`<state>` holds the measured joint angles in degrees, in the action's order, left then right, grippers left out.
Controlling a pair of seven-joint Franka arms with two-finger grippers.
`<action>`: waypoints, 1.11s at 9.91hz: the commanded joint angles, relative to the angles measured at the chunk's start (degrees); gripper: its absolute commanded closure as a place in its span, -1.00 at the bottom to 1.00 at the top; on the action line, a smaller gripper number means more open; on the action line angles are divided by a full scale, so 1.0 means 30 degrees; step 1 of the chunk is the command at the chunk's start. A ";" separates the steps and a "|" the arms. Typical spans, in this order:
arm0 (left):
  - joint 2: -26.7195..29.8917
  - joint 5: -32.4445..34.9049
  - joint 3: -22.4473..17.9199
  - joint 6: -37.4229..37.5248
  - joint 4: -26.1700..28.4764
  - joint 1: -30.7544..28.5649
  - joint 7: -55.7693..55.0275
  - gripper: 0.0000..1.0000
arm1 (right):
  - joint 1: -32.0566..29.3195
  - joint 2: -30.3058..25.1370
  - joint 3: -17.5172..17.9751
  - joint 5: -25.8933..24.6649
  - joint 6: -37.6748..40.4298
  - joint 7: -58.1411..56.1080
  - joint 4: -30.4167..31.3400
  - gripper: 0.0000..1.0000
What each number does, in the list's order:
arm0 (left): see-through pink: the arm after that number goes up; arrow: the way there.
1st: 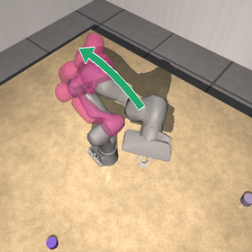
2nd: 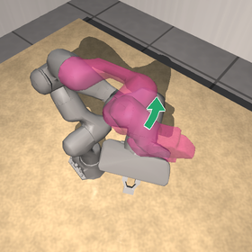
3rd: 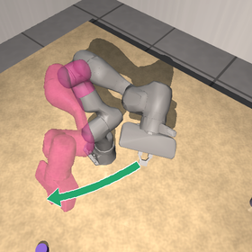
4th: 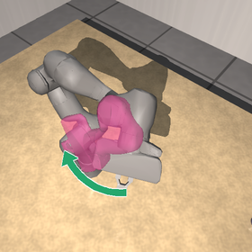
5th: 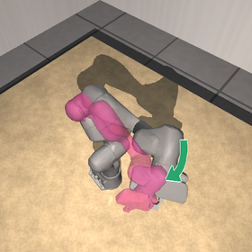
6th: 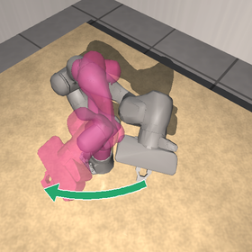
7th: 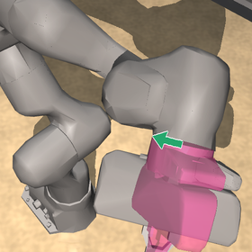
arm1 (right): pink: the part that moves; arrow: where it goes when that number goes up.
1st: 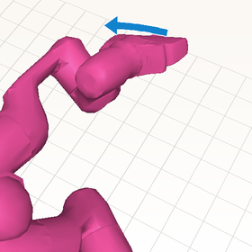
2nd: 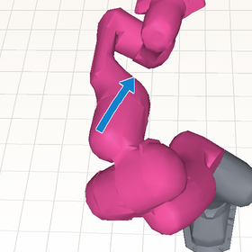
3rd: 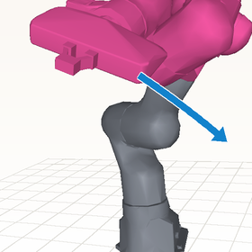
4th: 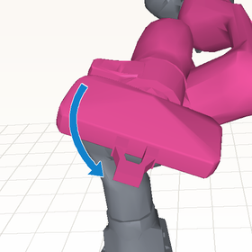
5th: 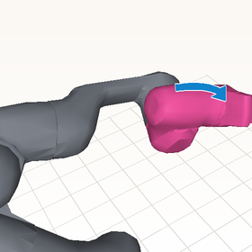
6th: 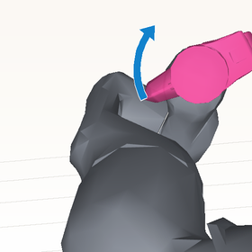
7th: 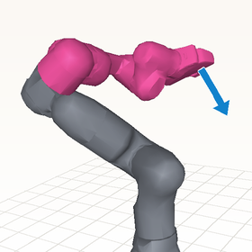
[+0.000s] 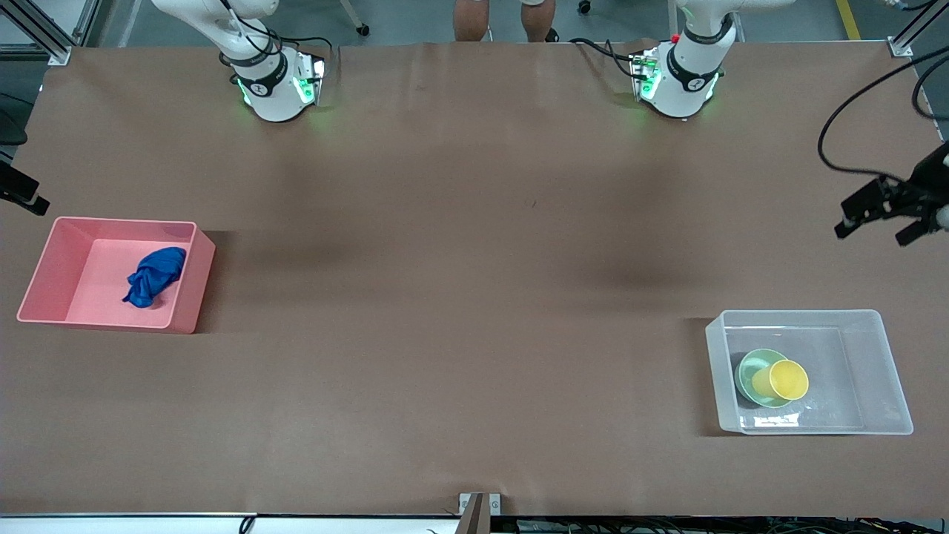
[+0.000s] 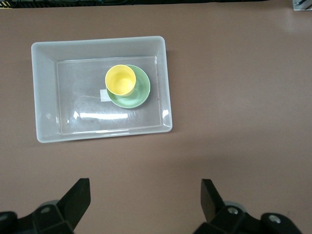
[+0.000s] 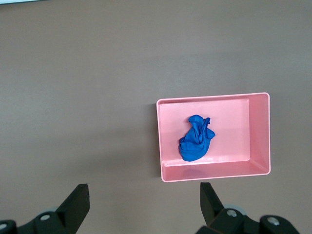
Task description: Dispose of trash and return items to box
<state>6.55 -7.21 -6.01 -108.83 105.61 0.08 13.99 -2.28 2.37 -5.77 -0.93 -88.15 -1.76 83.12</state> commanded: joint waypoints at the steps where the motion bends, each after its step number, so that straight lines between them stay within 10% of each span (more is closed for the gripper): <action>1: -0.1213 0.1401 0.0331 0.2430 -0.2552 0.0150 -0.0559 -1.00 | -0.0235 -0.0293 0.0224 -0.0248 0.0029 -0.0235 0.0301 -1.00; 4: -0.2765 0.1729 0.0507 0.5681 -0.7038 0.0209 -0.1374 -1.00 | -0.0323 -0.0293 0.0195 -0.0306 0.0145 -0.0235 0.0330 -1.00; 11: -0.1658 0.3161 0.2029 0.6688 -0.5732 0.0033 -0.3344 -1.00 | -0.0353 -0.0293 0.0166 -0.0306 0.0234 -0.0205 0.0330 -1.00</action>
<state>0.76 -0.06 -1.30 -89.29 85.69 0.34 4.64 -2.64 2.37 -5.86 -1.11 -87.44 -1.82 83.17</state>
